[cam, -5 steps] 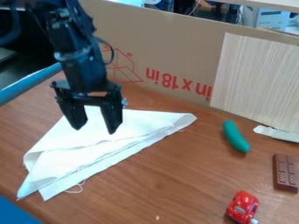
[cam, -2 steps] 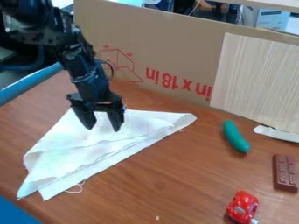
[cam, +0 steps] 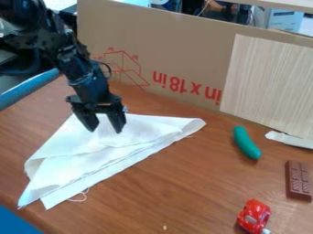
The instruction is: Desplegar la tela de izquierda a la derecha
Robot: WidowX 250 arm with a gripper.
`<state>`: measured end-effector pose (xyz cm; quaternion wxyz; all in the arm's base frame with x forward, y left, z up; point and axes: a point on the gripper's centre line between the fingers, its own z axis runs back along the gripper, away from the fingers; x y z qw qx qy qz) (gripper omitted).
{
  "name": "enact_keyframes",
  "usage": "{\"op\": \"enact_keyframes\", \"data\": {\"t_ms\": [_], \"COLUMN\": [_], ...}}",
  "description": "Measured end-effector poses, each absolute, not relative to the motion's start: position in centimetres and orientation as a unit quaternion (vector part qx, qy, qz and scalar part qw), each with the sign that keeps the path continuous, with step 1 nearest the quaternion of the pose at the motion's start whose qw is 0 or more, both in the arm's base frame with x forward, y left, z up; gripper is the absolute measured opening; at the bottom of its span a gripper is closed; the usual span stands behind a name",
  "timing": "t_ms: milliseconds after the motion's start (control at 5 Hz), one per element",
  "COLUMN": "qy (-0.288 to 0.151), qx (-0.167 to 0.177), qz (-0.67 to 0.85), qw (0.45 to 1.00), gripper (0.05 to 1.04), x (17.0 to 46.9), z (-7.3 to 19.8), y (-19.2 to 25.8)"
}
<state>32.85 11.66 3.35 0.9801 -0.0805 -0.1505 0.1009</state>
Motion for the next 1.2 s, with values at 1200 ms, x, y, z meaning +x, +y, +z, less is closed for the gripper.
{"op": "enact_keyframes", "data": {"t_ms": [1200], "qy": [-0.152], "qx": [0.068], "qz": [0.083], "qw": [0.983], "gripper": [0.999], "x": [35.2], "z": [0.6], "y": [9.5]}}
